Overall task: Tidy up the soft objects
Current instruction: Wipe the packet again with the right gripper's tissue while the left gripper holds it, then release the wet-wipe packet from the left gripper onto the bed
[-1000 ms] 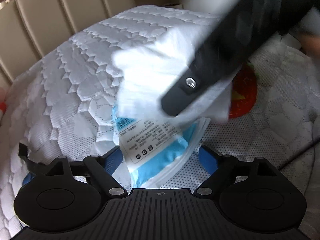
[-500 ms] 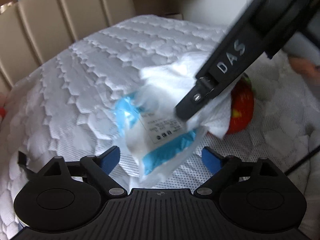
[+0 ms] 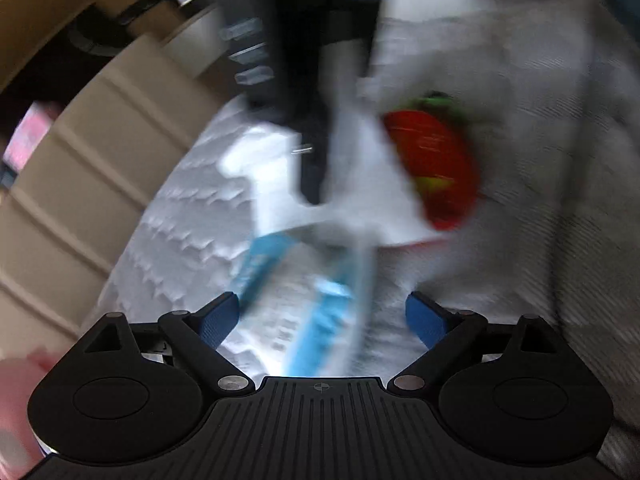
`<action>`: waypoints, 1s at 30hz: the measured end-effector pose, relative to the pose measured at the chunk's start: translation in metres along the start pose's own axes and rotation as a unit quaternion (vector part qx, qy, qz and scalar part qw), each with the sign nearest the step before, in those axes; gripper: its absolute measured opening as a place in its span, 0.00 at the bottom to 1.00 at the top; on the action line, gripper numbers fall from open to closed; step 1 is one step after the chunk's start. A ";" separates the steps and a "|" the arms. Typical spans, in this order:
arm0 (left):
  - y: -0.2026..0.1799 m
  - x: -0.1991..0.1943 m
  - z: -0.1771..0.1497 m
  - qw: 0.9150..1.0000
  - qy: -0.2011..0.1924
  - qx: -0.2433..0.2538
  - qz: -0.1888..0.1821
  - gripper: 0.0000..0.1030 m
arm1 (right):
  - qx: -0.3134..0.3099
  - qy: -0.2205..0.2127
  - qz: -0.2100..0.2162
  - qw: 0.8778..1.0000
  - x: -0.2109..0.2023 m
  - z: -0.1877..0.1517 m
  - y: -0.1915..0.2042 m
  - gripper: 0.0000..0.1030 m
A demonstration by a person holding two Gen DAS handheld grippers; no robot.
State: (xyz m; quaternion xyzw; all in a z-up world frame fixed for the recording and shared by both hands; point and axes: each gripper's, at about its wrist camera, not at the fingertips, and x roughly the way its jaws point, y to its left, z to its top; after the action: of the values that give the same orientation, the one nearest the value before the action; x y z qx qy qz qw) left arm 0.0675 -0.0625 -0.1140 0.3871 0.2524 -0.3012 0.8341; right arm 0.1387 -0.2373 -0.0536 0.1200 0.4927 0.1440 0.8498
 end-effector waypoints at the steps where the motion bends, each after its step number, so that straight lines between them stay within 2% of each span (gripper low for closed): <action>1: 0.014 0.006 -0.001 0.999 0.011 -0.051 -0.008 0.73 | 0.003 -0.002 -0.001 1.000 -0.001 0.001 -0.001 0.09; 2: 0.028 0.011 -0.003 0.994 0.023 -0.103 -0.016 0.71 | 0.006 -0.005 0.000 1.000 -0.001 0.001 -0.003 0.09; 3: 0.044 0.016 -0.007 0.985 0.033 -0.165 -0.030 0.67 | 0.009 -0.008 0.002 1.000 -0.003 0.002 -0.004 0.09; 4: 0.064 0.020 -0.014 0.968 0.041 -0.243 -0.054 0.65 | 0.011 -0.011 0.003 1.000 -0.004 0.002 -0.005 0.09; 5: 0.084 0.022 -0.024 0.939 0.045 -0.329 -0.089 0.65 | 0.014 -0.015 0.009 1.000 -0.005 0.003 -0.006 0.09; 6: 0.101 0.025 -0.038 0.898 0.047 -0.418 -0.132 0.65 | 0.015 -0.021 0.016 1.000 -0.007 0.004 -0.006 0.09; 7: 0.117 0.029 -0.053 0.844 0.048 -0.504 -0.177 0.64 | 0.017 -0.028 0.023 0.999 -0.009 0.004 -0.006 0.09; 8: 0.127 0.034 -0.074 0.773 0.049 -0.590 -0.227 0.63 | 0.018 -0.034 0.032 0.999 -0.012 0.005 -0.005 0.09; 9: 0.128 0.039 -0.092 0.709 0.053 -0.652 -0.264 0.63 | 0.018 -0.041 0.042 0.998 -0.014 0.006 -0.004 0.09; 11: 0.125 0.050 -0.122 0.602 0.070 -0.732 -0.310 0.62 | 0.024 -0.051 0.070 0.996 -0.020 0.006 -0.003 0.09; 12: 0.122 0.054 -0.129 0.575 0.082 -0.747 -0.322 0.61 | 0.033 -0.055 0.100 0.993 -0.023 0.007 -0.002 0.09; 13: 0.120 0.056 -0.133 0.562 0.090 -0.754 -0.328 0.60 | 0.044 -0.059 0.134 0.988 -0.026 0.008 -0.002 0.09; 14: 0.121 0.056 -0.131 0.567 0.095 -0.749 -0.330 0.60 | 0.051 -0.059 0.161 0.984 -0.026 0.010 0.000 0.09; 15: 0.123 0.057 -0.125 0.585 0.100 -0.734 -0.331 0.62 | 0.051 -0.051 0.178 0.981 -0.022 0.014 0.004 0.09; 17: 0.123 0.057 -0.107 0.632 0.113 -0.695 -0.325 0.63 | 0.049 -0.032 0.206 0.977 -0.011 0.021 0.015 0.09; 18: 0.123 0.056 -0.101 0.649 0.117 -0.680 -0.321 0.64 | 0.043 -0.016 0.211 0.976 -0.002 0.023 0.020 0.09; 19: 0.123 0.054 -0.095 0.662 0.119 -0.668 -0.318 0.64 | 0.038 0.002 0.208 0.977 0.009 0.024 0.025 0.09; 20: 0.122 0.052 -0.092 0.667 0.124 -0.663 -0.317 0.65 | 0.037 0.016 0.198 0.979 0.021 0.024 0.028 0.09; 21: 0.122 0.050 -0.090 0.668 0.129 -0.661 -0.317 0.67 | 0.037 0.032 0.189 0.981 0.034 0.025 0.030 0.09; 23: 0.122 0.047 -0.088 0.661 0.148 -0.659 -0.327 0.72 | 0.050 0.059 0.186 0.980 0.055 0.023 0.028 0.10; 25: 0.125 0.040 -0.086 0.658 0.157 -0.650 -0.346 0.91 | 0.063 0.080 0.173 0.980 0.068 0.020 0.020 0.09; 26: 0.129 0.034 -0.084 0.665 0.152 -0.641 -0.352 0.92 | 0.066 0.083 0.167 0.980 0.071 0.019 0.016 0.09; 28: 0.140 0.025 -0.080 0.689 0.134 -0.622 -0.349 0.93 | 0.072 0.088 0.148 0.982 0.074 0.019 0.009 0.09; 30: 0.155 0.014 -0.075 0.708 0.110 -0.612 -0.334 0.96 | 0.066 0.088 0.126 0.986 0.075 0.019 0.007 0.09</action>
State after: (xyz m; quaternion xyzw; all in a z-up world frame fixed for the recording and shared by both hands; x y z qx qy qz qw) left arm 0.1713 0.0731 -0.0901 -0.2878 0.5842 -0.2947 0.6994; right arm 0.1894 -0.2042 -0.1023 0.2233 0.5552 0.2269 0.7683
